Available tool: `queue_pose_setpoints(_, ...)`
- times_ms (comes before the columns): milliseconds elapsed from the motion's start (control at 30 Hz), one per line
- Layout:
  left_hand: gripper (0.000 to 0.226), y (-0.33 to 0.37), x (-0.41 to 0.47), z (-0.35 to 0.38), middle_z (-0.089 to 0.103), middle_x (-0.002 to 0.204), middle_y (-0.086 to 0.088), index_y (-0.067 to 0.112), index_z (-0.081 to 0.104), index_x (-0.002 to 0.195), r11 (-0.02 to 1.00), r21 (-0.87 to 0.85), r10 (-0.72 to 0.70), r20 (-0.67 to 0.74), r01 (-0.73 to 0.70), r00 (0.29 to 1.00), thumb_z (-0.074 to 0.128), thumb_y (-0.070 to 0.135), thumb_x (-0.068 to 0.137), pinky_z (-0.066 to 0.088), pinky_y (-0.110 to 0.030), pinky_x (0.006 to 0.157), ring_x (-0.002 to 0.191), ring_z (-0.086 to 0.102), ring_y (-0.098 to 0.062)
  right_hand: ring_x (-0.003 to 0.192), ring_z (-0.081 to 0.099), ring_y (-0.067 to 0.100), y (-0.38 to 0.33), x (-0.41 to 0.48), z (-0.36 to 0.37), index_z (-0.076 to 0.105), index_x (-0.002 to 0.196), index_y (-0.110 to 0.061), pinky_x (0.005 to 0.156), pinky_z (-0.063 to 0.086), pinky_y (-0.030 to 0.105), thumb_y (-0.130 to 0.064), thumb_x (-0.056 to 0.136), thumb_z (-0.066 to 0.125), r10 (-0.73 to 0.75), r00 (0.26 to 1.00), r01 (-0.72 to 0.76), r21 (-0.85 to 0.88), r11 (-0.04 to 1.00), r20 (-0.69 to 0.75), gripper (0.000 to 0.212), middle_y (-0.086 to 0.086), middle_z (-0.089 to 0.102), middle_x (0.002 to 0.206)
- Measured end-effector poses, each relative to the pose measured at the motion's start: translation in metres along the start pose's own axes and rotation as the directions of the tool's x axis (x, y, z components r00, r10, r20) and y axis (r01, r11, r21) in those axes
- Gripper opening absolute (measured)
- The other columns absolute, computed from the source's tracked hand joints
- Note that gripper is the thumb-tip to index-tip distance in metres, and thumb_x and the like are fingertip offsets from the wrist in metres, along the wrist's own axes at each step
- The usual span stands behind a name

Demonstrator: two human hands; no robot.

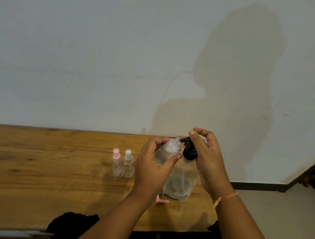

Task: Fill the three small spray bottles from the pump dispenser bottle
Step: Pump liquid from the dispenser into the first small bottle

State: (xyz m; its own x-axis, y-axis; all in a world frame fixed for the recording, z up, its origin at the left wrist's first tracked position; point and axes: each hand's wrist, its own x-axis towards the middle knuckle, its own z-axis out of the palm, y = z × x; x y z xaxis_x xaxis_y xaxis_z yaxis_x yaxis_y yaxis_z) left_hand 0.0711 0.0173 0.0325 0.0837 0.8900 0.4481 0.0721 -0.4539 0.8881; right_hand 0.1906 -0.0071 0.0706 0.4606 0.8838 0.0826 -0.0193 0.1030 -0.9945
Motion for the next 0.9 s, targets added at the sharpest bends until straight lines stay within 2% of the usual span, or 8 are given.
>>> queue_pose_setpoints(100, 0.042, -0.0010, -0.0008, -0.0006, 0.063, 0.098, 0.013, 0.037, 0.054, 0.096, 1.000, -0.007, 0.002, 0.008, -0.002, 1.000, 0.081, 0.018, 0.070, 0.044, -0.009, 0.079, 0.095, 0.059, 0.001, 0.088, 0.062, 0.012, 0.0002, 0.0003, -0.0006, 0.052, 0.111, -0.022, 0.069, 0.044, 0.022, -0.029, 0.094, 0.051, -0.018, 1.000, 0.018, -0.050, 0.999, 0.008, 0.019, 0.000, 0.070, 0.088)
queue_pose_setpoints(233, 0.041, -0.0012, -0.0014, -0.0012, 0.063, 0.097, 0.012, 0.038, 0.054, 0.094, 1.000, -0.011, -0.017, 0.014, 0.017, 1.000, 0.081, 0.018, 0.070, 0.045, -0.010, 0.079, 0.095, 0.058, 0.002, 0.091, 0.063, 0.013, -0.0006, 0.0003, -0.0001, 0.051, 0.111, -0.023, 0.071, 0.045, 0.022, -0.029, 0.094, 0.051, -0.020, 1.000, 0.021, -0.055, 0.998, 0.017, 0.019, 0.000, 0.072, 0.087)
queue_pose_setpoints(400, 0.041, -0.0007, -0.0014, 0.0008, 0.063, 0.098, 0.013, 0.037, 0.054, 0.095, 1.000, -0.010, -0.015, 0.009, 0.015, 1.000, 0.081, 0.020, 0.069, 0.044, -0.009, 0.079, 0.097, 0.058, 0.002, 0.101, 0.065, 0.023, -0.0019, -0.0012, -0.0020, 0.048, 0.116, -0.014, 0.098, 0.045, 0.044, -0.030, 0.087, 0.059, 0.018, 1.000, -0.021, 0.121, 0.992, 0.020, 0.034, 0.008, 0.074, 0.091)
queue_pose_setpoints(567, 0.040, -0.0014, -0.0028, 0.0015, 0.063, 0.098, 0.012, 0.034, 0.056, 0.097, 1.000, -0.024, -0.011, 0.009, 0.011, 1.000, 0.082, 0.019, 0.069, 0.046, -0.012, 0.080, 0.097, 0.059, -0.001, 0.102, 0.064, 0.025, 0.0005, 0.0017, -0.0011, 0.051, 0.109, -0.019, 0.100, 0.043, 0.050, -0.038, 0.084, 0.061, 0.007, 1.000, -0.008, 0.121, 0.993, 0.011, 0.033, 0.009, 0.073, 0.093)
queue_pose_setpoints(633, 0.041, -0.0008, -0.0021, 0.0011, 0.063, 0.098, 0.012, 0.035, 0.055, 0.096, 1.000, -0.025, -0.014, 0.000, 0.014, 1.000, 0.082, 0.019, 0.069, 0.045, -0.010, 0.080, 0.097, 0.059, 0.001, 0.097, 0.066, 0.019, 0.0024, 0.0023, -0.0009, 0.053, 0.108, -0.021, 0.094, 0.048, 0.044, -0.039, 0.085, 0.060, -0.012, 1.000, 0.012, 0.064, 0.998, 0.007, 0.031, 0.006, 0.073, 0.092)
queue_pose_setpoints(700, 0.041, -0.0012, -0.0018, 0.0007, 0.063, 0.099, 0.012, 0.036, 0.055, 0.096, 1.000, -0.019, -0.018, 0.001, 0.018, 1.000, 0.081, 0.020, 0.069, 0.046, -0.011, 0.081, 0.097, 0.059, 0.000, 0.082, 0.066, 0.001, 0.0044, 0.0025, -0.0013, 0.053, 0.108, -0.019, 0.078, 0.052, 0.023, -0.033, 0.091, 0.055, -0.044, 0.999, 0.044, -0.010, 0.999, 0.004, 0.023, -0.007, 0.073, 0.080)
queue_pose_setpoints(767, 0.041, -0.0024, -0.0017, 0.0000, 0.063, 0.100, 0.012, 0.036, 0.055, 0.096, 1.000, -0.015, -0.028, 0.004, 0.028, 1.000, 0.081, 0.020, 0.069, 0.045, -0.011, 0.081, 0.098, 0.059, 0.000, 0.072, 0.063, -0.009, 0.0050, 0.0023, -0.0009, 0.052, 0.109, -0.018, 0.063, 0.047, 0.007, -0.026, 0.094, 0.050, -0.065, 0.998, 0.065, -0.072, 0.995, 0.006, 0.017, -0.018, 0.070, 0.069)
queue_pose_setpoints(900, 0.040, -0.0017, -0.0013, -0.0007, 0.063, 0.099, 0.013, 0.037, 0.055, 0.095, 0.999, -0.009, -0.043, 0.008, 0.043, 0.999, 0.081, 0.020, 0.069, 0.044, -0.009, 0.078, 0.096, 0.058, 0.002, 0.072, 0.063, -0.011, 0.0017, 0.0003, 0.0003, 0.051, 0.110, -0.017, 0.061, 0.044, 0.003, -0.022, 0.096, 0.047, -0.077, 0.997, 0.078, -0.090, 0.993, 0.010, 0.015, -0.015, 0.071, 0.068)
